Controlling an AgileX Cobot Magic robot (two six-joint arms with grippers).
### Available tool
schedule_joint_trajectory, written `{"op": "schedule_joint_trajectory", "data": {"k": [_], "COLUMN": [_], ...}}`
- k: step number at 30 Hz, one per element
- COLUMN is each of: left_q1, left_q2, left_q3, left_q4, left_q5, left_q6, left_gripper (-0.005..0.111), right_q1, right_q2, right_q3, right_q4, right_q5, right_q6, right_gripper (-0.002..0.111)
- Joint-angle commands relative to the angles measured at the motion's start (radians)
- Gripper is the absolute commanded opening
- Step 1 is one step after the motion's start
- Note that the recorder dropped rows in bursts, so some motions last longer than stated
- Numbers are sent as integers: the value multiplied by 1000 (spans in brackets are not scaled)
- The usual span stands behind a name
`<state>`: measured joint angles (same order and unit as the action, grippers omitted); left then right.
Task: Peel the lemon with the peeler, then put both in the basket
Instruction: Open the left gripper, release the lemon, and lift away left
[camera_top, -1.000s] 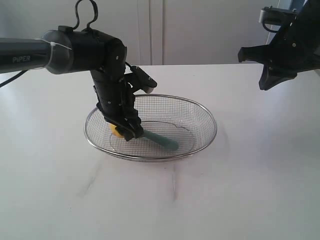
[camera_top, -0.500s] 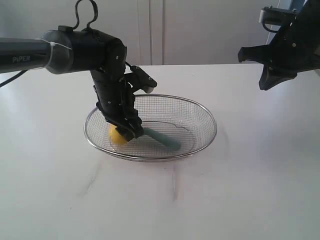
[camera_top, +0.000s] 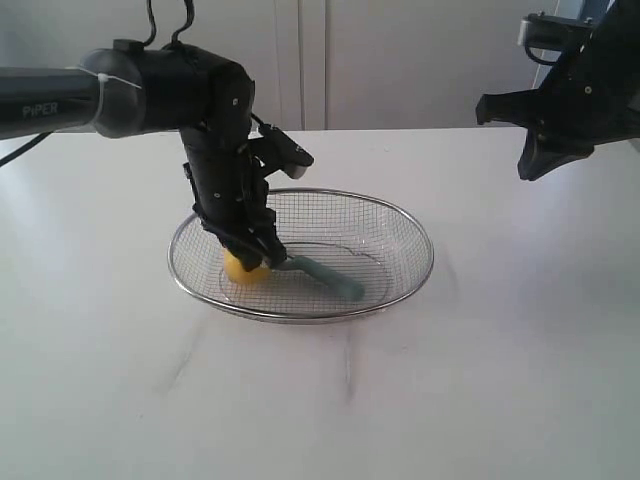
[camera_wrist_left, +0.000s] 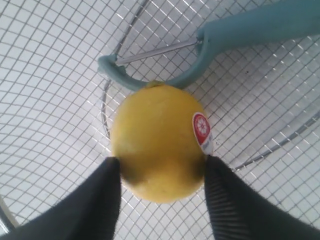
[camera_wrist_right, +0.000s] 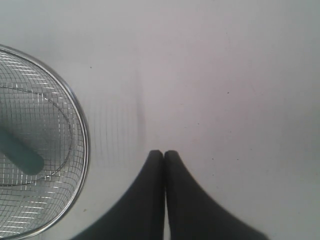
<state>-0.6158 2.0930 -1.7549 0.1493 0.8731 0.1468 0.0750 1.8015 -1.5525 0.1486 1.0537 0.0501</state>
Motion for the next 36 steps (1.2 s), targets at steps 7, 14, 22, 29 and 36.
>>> {"op": "schedule_joint_trajectory", "data": {"k": [7, 14, 22, 29, 36], "left_q1": [11, 65, 167, 288, 380], "left_q2": [-16, -70, -138, -177, -201], "left_q3": [-61, -61, -61, -61, -60], "left_q4": [5, -16, -108, -165, -255], "left_q5": [128, 153, 220, 293, 326], "left_q6": [-147, -204, -207, -207, -221], "left_gripper": [0, 0, 0, 0, 0], "right_q1": [-5, -5, -5, -5, -5], "right_q2": [-10, -10, -10, -10, -10], "right_q3": [5, 5, 5, 5, 5], "right_q4": [-9, -9, -9, -9, -9], "right_q5": [-8, -8, -11, -11, -11], "right_q6": [2, 2, 2, 2, 2], "right_gripper": [0, 0, 0, 0, 0]}}
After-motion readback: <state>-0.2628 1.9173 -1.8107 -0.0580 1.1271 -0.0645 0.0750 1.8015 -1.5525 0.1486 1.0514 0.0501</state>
